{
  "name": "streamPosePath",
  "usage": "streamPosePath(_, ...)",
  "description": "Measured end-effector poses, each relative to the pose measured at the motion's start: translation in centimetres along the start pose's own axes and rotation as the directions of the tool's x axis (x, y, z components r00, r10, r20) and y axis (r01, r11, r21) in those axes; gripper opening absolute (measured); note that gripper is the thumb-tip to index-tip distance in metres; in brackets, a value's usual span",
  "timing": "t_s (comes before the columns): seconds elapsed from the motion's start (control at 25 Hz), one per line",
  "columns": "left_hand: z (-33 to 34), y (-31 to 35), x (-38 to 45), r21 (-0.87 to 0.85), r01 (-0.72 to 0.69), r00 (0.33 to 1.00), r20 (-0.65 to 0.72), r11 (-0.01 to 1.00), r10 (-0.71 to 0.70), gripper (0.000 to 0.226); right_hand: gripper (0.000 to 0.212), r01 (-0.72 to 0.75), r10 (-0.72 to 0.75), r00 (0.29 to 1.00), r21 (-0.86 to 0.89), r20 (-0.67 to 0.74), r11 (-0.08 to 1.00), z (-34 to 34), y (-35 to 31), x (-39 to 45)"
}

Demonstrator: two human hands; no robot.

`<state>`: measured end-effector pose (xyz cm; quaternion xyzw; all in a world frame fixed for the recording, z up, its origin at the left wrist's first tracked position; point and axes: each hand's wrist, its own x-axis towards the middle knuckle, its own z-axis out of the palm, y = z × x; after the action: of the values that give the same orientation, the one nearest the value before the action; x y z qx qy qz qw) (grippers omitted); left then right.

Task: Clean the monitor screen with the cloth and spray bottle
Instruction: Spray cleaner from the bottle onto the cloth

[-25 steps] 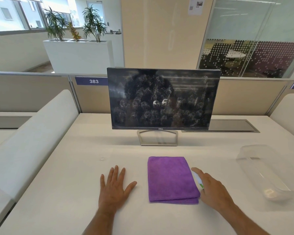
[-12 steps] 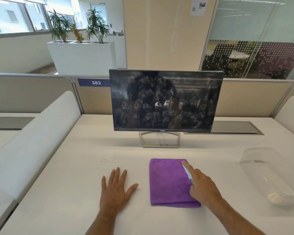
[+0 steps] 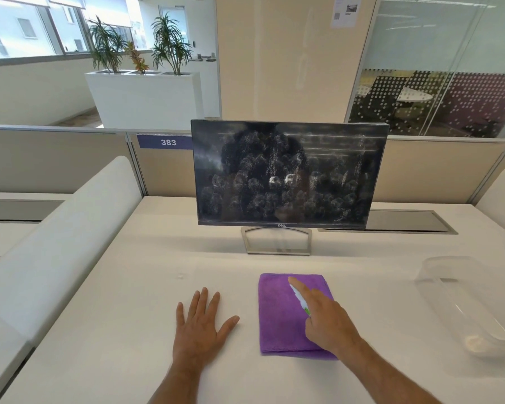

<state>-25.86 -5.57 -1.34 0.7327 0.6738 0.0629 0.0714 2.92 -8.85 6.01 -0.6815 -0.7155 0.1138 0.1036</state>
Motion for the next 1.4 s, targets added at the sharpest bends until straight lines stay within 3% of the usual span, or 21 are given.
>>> streamPosePath(0.36, -0.1, 0.0, 0.0, 0.0, -0.001, 1.0, -0.003, 1.0, 0.001, 0.1, 0.092, 0.011, -0.011, 1.0, 0.01, -0.017, 1.0, -0.4, -0.8, 1.0)
streamPosePath(0.48, 0.0, 0.0, 0.0, 0.019, 0.002, 1.0, 0.011, 1.0, -0.002, 0.1, 0.093, 0.049, -0.042, 0.994, 0.063, -0.096, 0.997, -0.4, -0.1, 0.6)
streamPosePath(0.56, 0.0, 0.0, 0.1, 0.031, 0.002, 1.0, 0.019, 1.0, -0.003, 0.102, 0.081, 0.065, -0.032, 0.978, 0.154, -0.204, 0.986, -0.8, 0.5, 0.3)
streamPosePath(0.68, -0.1, 0.1, 0.2, 0.034, 0.002, 1.0, 0.023, 0.999, -0.003, 0.104, 0.057, 0.026, 0.076, 0.935, 0.278, -0.347, 0.96, -1.5, 2.0, 0.2)
streamPosePath(0.84, -0.2, 0.2, 0.5, 0.046, -0.006, 0.999, 0.036, 0.999, 0.005, 0.106, 0.035, -0.16, 0.307, 0.878, 0.38, -0.366, 0.911, -2.7, 4.5, 1.0)
streamPosePath(1.08, 0.1, 1.1, 1.8, 0.032, -0.024, 0.998, 0.051, 0.999, 0.022, 0.108, 0.039, -0.293, 0.503, 0.801, 0.519, -0.325, 0.803, -4.1, 8.9, 2.2)
streamPosePath(1.4, 0.6, 2.4, 4.0, 0.045, -0.04, 0.998, 0.055, 0.998, 0.037, 0.101, 0.051, -0.409, 0.576, 0.775, 0.489, -0.259, 0.771, -5.1, 13.3, 4.7)
